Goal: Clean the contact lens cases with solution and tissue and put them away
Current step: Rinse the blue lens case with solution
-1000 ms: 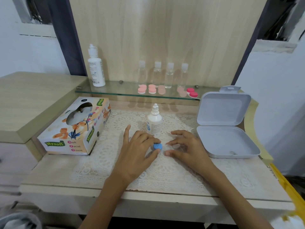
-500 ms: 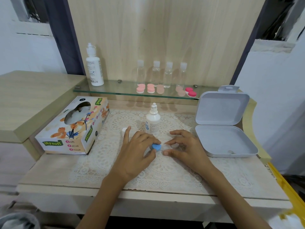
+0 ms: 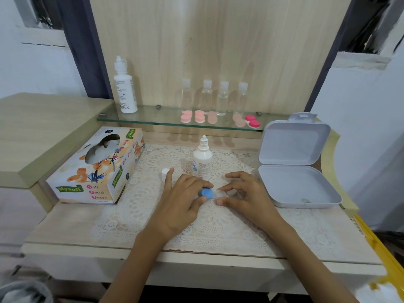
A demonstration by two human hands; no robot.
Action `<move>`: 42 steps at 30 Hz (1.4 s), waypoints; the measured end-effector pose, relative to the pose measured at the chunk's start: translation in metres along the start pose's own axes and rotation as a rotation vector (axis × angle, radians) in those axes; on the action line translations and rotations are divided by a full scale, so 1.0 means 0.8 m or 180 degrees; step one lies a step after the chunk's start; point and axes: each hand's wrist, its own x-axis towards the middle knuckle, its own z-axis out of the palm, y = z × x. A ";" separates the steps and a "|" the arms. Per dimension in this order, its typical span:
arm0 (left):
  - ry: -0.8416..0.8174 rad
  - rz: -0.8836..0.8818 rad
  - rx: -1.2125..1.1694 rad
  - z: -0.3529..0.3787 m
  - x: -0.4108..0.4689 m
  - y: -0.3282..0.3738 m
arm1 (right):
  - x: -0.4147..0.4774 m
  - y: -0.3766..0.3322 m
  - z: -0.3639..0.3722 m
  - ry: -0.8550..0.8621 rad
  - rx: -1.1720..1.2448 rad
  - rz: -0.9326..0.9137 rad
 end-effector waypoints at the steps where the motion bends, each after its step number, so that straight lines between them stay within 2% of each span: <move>1: -0.0002 -0.0003 -0.0030 0.001 0.000 -0.001 | 0.000 0.000 0.000 -0.0002 0.0013 0.0003; 13: 0.0045 -0.0020 0.0136 -0.001 0.005 0.001 | 0.000 0.001 0.000 0.0003 0.0005 0.0001; 34: 0.0083 -0.0161 -0.0055 0.002 0.009 -0.002 | 0.001 0.002 0.000 -0.0009 -0.0003 0.0035; 42: -0.0050 -0.0191 -0.0083 0.003 0.009 -0.004 | 0.000 0.000 0.000 0.0003 0.0019 -0.0004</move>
